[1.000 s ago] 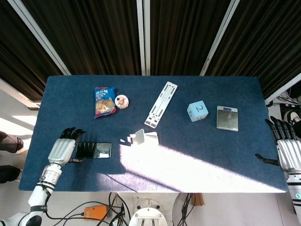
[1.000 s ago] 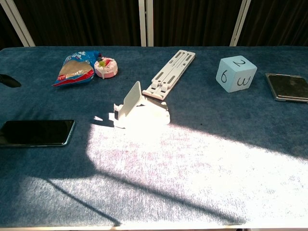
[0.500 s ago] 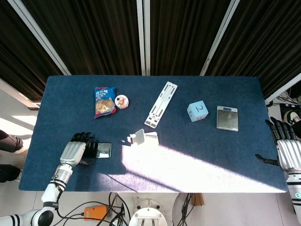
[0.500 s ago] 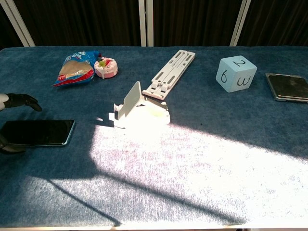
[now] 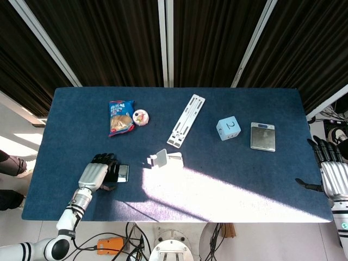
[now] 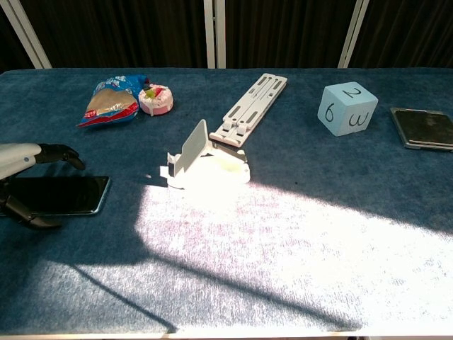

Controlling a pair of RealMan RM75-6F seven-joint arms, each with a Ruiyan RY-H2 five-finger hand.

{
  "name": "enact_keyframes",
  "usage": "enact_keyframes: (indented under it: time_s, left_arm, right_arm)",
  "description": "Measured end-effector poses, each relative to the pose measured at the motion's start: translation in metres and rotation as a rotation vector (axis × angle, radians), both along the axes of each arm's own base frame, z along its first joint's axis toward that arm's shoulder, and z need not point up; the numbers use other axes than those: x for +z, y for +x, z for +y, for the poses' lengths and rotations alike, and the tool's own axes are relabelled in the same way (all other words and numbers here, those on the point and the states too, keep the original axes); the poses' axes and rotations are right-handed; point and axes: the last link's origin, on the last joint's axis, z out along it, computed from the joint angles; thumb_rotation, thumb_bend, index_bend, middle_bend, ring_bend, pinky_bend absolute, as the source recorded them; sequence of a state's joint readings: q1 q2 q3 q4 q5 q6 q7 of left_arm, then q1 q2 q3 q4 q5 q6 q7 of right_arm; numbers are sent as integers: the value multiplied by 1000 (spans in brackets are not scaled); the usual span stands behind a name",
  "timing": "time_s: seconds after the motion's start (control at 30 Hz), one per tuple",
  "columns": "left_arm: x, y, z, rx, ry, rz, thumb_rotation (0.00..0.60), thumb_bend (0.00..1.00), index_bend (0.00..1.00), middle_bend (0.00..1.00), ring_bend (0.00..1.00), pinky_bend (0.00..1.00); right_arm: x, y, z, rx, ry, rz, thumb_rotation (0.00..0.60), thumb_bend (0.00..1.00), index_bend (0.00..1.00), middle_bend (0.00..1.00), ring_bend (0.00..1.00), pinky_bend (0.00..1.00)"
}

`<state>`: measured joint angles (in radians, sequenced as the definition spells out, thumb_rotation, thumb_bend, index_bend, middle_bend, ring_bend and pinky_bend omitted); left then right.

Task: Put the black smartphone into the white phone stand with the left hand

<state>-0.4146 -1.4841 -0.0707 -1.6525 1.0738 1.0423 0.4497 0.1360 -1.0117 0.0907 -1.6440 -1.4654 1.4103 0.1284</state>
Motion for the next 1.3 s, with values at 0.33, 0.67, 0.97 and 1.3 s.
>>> enact_keyframes:
  time_s: [0.33, 0.67, 0.97, 1.3]
  left_arm:
    - [-7, -6, 2, 0, 17, 35, 600, 153, 342, 246, 79, 0]
    - [-8, -10, 4, -28, 67, 6, 600, 192, 414, 339, 175, 28]
    - [-3, -10, 4, -63, 126, -92, 600, 215, 494, 508, 374, 302]
    - [-10, -16, 5, -71, 143, -250, 600, 226, 497, 550, 448, 488]
  right_arm:
    - [-1, -1, -1, -3, 2, 1, 600, 154, 0, 51, 0, 25]
    - [1, 0, 2, -6, -5, 4, 600, 155, 0, 51, 0, 25]
    - [0, 2, 2, -4, 0, 6, 600, 155, 0, 51, 0, 25]
    - [1, 3, 3, -4, -4, 9, 600, 156, 0, 51, 0, 25]
